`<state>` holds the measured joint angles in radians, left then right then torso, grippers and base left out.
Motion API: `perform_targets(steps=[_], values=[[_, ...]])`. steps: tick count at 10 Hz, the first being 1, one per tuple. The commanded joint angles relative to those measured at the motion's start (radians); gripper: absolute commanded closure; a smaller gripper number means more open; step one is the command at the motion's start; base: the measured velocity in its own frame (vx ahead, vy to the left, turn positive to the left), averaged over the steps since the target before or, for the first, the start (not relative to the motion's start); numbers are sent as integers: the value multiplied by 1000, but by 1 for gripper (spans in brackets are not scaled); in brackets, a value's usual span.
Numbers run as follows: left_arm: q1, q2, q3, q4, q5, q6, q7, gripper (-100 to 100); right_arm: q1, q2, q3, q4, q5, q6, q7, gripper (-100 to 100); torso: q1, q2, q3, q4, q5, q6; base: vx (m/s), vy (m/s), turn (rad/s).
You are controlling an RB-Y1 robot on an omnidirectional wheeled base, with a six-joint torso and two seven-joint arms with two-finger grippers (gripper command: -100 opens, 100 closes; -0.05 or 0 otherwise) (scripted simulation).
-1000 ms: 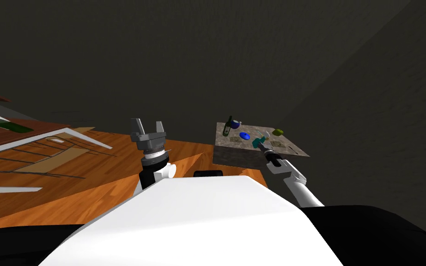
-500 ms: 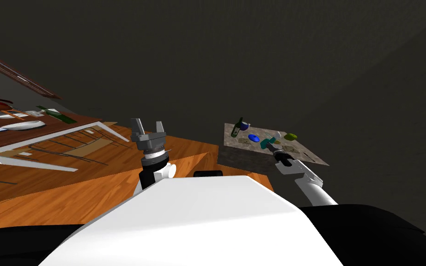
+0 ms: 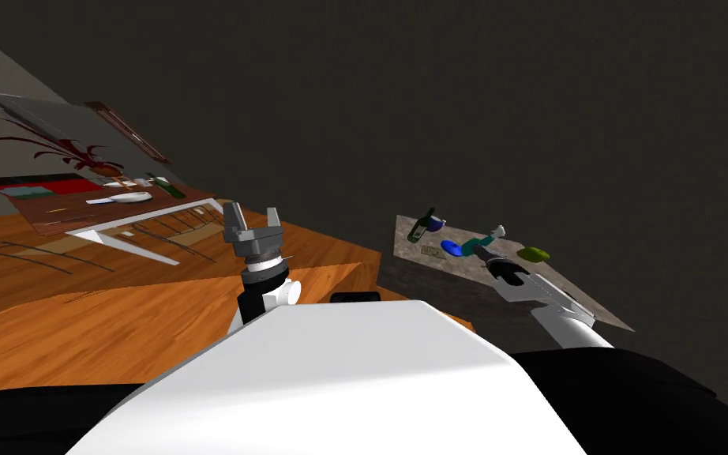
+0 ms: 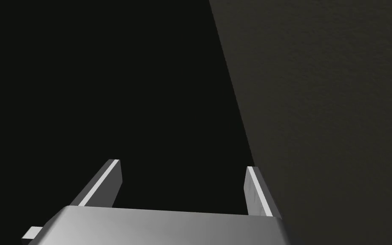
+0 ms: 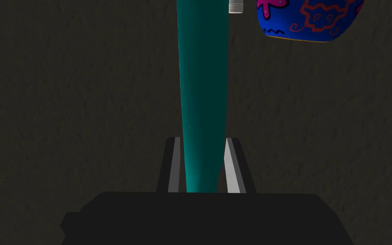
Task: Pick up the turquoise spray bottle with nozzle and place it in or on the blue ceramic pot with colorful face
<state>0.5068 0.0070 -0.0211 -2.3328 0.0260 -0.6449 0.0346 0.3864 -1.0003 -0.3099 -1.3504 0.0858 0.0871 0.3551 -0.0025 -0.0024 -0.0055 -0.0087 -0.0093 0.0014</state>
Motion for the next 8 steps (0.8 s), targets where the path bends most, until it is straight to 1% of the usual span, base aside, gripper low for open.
perform_targets(steps=[1, 4, 8], values=[[0, 0, 0, 0, 0, 0, 0, 0, 22, -43, -14, 19, -17, 4, -29, 100, 0, 0, 0, 0, 0, 0, 75, -22, 324], [0, 0, 0, 0, 0, 0, 0, 0, 55, -121, -29, 59, -44, 8, -81, 100, -2, -1, 0, 0, 0, -1, 70, -43, 298], [0, 0, 0, 0, 0, 0, 0, 0, 97, -228, -49, 106, -75, 12, -147, 100, -3, -3, -2, -1, 0, -3, 74, -76, 293]])
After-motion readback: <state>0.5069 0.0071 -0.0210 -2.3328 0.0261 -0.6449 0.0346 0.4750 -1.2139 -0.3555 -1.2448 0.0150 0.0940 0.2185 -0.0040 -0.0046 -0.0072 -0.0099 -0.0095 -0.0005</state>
